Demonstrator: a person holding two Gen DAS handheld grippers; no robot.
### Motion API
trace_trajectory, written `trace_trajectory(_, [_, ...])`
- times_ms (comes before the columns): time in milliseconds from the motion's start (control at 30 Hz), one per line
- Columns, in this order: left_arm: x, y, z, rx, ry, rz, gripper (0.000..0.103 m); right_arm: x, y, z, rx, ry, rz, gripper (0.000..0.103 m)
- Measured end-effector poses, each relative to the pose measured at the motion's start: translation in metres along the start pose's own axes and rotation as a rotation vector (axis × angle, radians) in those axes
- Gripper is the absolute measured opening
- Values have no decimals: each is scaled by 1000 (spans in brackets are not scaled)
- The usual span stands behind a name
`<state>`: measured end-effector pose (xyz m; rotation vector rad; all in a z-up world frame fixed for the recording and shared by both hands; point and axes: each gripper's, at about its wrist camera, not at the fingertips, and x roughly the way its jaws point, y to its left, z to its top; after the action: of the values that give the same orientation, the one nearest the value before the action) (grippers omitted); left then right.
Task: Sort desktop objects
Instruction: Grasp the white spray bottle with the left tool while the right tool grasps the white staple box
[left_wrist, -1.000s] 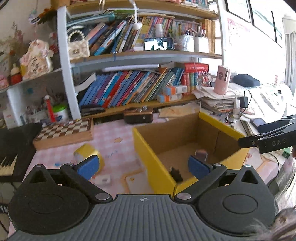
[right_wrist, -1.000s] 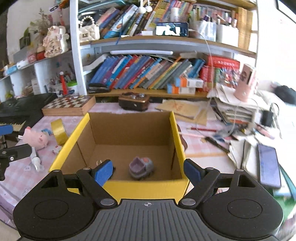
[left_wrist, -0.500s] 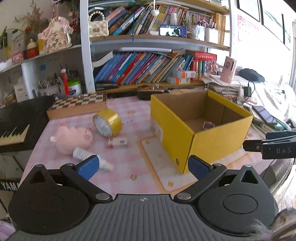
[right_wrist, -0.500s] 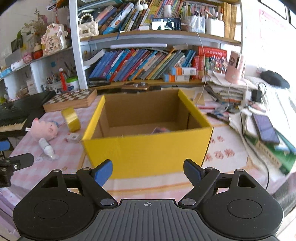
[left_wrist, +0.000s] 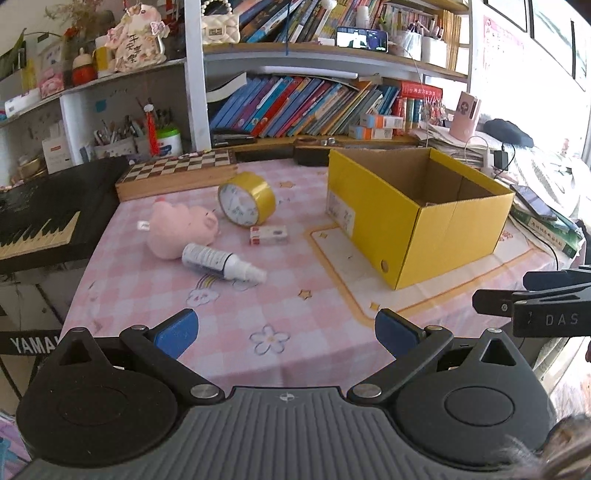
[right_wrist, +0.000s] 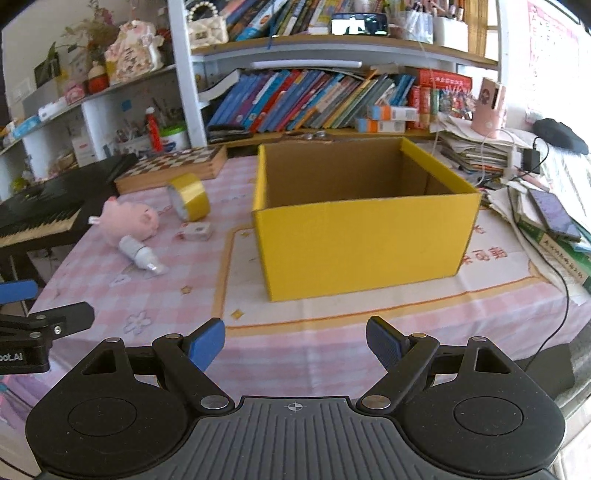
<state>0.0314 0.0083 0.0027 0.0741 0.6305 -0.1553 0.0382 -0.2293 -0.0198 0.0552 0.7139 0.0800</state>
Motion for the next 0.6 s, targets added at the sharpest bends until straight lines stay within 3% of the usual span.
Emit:
trace_trajectory(233, [-9,16,-14,10,20,2,103,1,26,-9,-14,26,38,86])
trace_trajectory(600, [-22,56,-25,-59,16,52,103,6,74,-11,-103,38,120,86])
